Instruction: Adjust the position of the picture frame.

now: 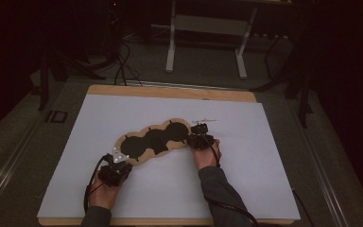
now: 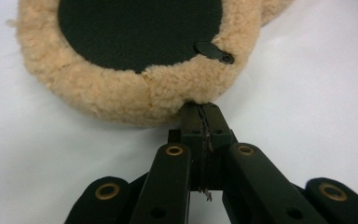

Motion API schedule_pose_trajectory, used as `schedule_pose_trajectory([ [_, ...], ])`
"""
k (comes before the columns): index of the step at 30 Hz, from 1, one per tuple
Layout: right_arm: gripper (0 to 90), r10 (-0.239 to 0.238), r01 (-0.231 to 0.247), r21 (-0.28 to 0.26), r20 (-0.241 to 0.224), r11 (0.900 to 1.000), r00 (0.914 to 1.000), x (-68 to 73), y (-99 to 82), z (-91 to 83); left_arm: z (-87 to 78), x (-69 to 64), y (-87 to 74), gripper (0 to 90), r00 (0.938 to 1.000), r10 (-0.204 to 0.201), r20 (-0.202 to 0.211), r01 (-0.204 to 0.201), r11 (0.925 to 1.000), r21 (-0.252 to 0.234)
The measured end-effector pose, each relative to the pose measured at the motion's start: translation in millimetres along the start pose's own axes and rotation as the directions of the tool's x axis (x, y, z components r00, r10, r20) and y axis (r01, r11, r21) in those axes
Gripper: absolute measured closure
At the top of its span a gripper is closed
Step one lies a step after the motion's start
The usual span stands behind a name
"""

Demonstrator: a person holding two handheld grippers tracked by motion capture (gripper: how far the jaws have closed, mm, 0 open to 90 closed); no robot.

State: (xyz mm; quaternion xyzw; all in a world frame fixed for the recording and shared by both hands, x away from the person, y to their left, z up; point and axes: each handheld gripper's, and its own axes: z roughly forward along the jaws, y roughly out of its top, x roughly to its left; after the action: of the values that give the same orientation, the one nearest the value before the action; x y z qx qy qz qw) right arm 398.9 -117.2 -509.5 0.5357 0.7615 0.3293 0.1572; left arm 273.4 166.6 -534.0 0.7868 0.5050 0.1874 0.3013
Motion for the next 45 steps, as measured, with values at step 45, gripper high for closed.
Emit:
schedule_pose_trajectory([
  [45, 77.5, 0.101, -0.097, 0.064, -0.07, 0.9932, 0.9924, -29.3, 18.5, 14.0, 13.0, 58.4, 5.1, 90.0, 0.9577, -0.252, -0.139, 0.239, 0.9654, -0.105],
])
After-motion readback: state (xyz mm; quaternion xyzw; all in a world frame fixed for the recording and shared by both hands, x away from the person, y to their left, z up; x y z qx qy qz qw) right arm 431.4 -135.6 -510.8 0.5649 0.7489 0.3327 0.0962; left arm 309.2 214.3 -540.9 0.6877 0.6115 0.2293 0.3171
